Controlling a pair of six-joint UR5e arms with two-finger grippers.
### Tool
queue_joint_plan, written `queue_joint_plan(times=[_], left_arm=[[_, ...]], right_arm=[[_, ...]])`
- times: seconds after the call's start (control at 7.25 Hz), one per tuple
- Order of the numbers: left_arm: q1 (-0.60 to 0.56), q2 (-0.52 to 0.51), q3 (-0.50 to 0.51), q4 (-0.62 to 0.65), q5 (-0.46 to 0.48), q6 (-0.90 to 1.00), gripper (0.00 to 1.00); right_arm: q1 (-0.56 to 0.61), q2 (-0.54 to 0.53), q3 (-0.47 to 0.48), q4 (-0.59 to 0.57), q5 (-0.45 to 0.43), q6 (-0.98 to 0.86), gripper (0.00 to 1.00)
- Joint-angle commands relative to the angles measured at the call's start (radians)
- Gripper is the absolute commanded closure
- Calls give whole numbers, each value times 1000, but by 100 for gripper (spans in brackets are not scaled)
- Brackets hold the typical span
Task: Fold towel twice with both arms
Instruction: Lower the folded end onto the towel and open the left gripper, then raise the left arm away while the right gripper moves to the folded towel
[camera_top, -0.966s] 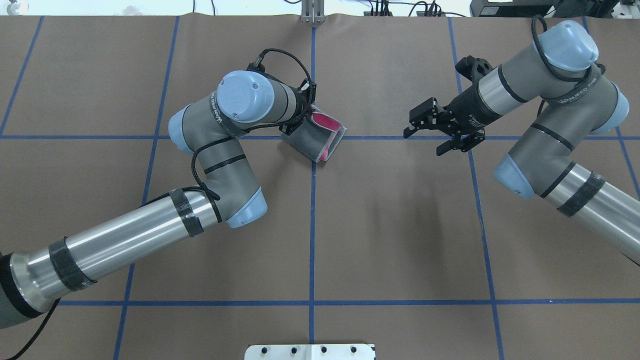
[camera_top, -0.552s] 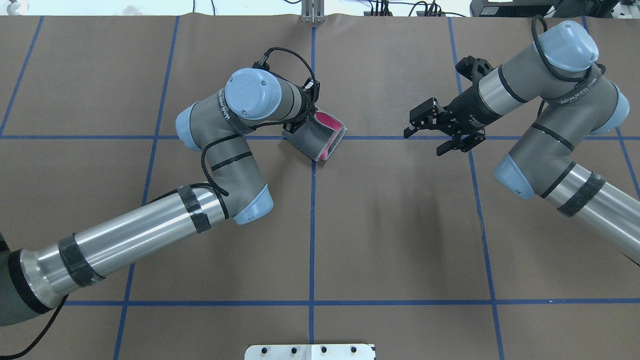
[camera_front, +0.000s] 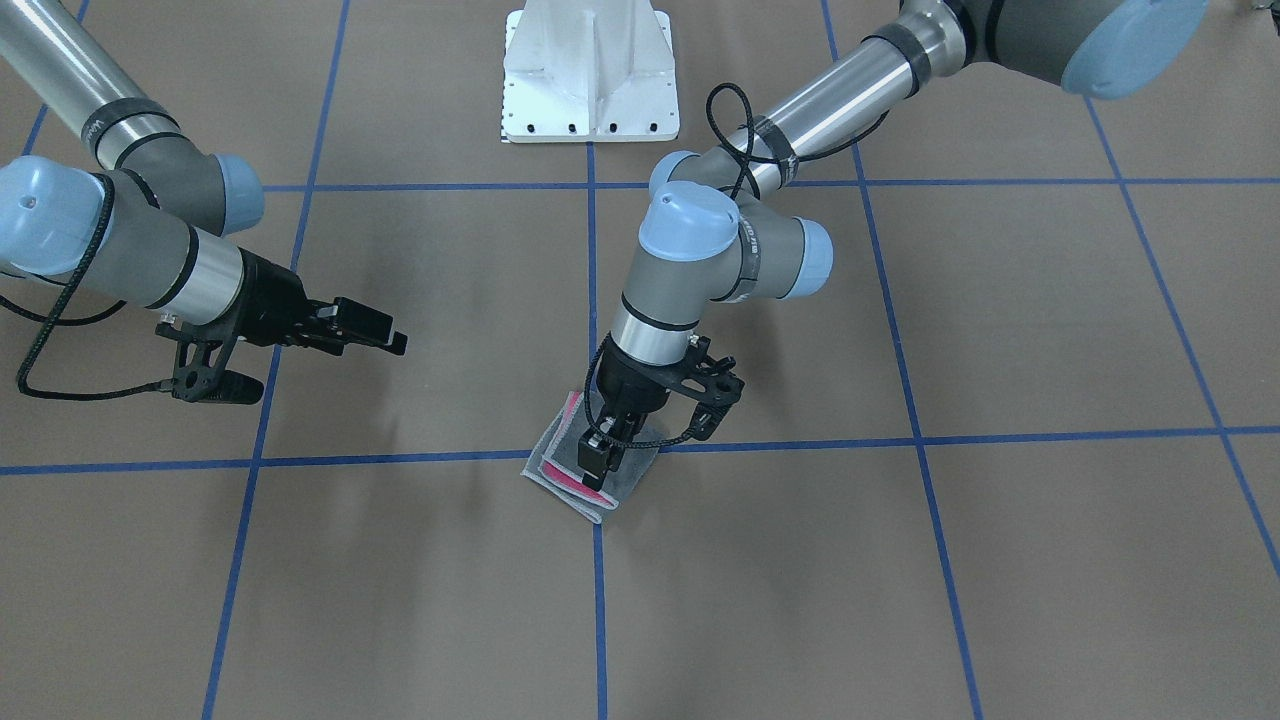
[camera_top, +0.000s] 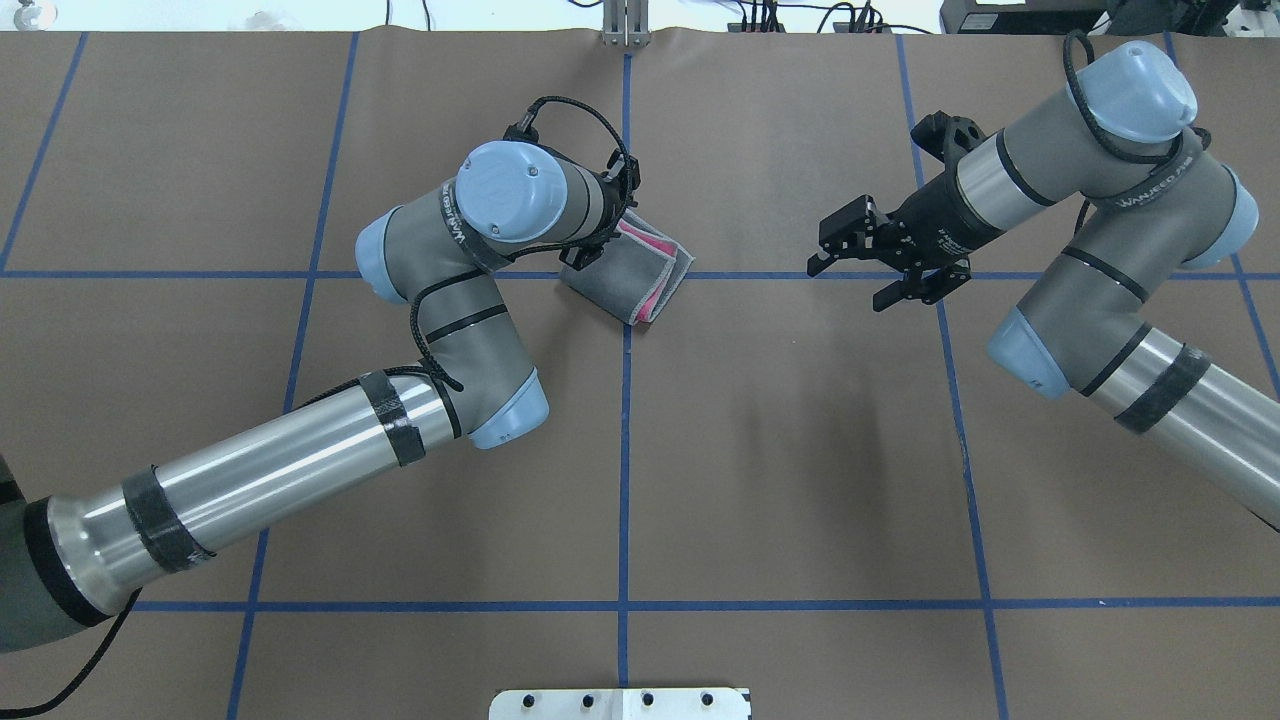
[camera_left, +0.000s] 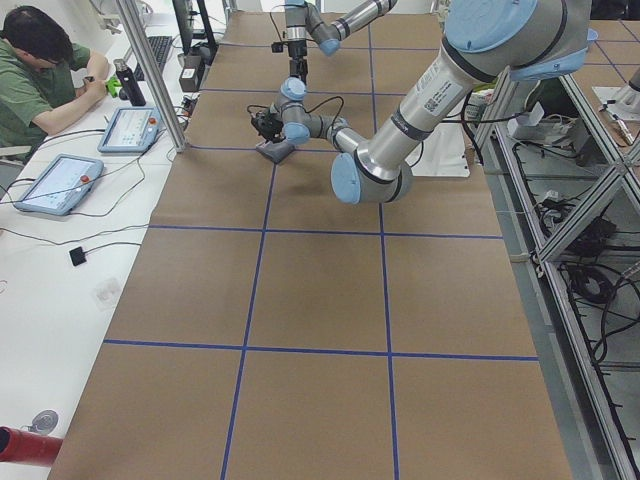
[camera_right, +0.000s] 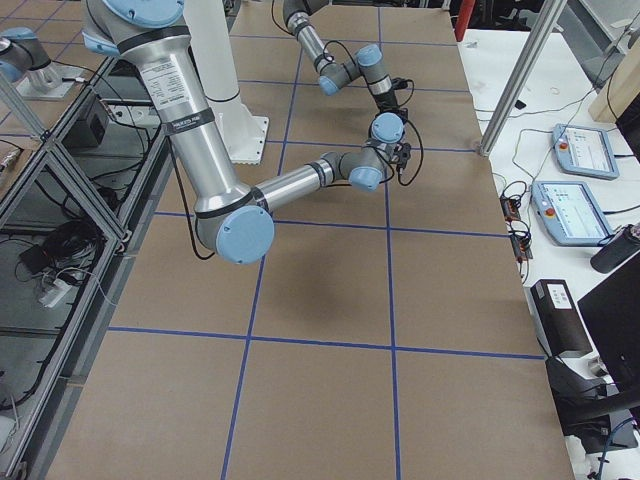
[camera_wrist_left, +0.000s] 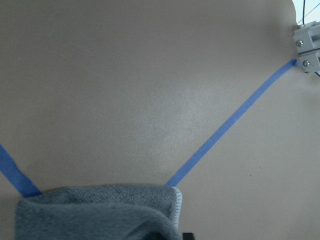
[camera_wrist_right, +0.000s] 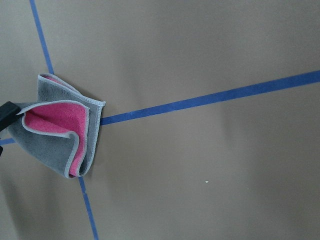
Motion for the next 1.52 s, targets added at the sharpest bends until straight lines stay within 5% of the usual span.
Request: queue_joint_plan(times=[0.0,0.28,0.69,0.97,1.38], left_arm=[[-5,-15,1,-1,3,-22,0],[-48,-25,-6,4,-40,-5,0],[-172,-6,-20,17,-254,18,0],[-263,102,-107,36,-381,146,0],[-364,251,-199,31,-512,318,0]], right_arm=[[0,5,0,0,0,2,0],[-2,14,3,0,2,8,0],[-3,46,0,-3,2,11,0],[-18,89,-2,-11,-11,14,0],[-115,169,-2,-11,-191,17,3]])
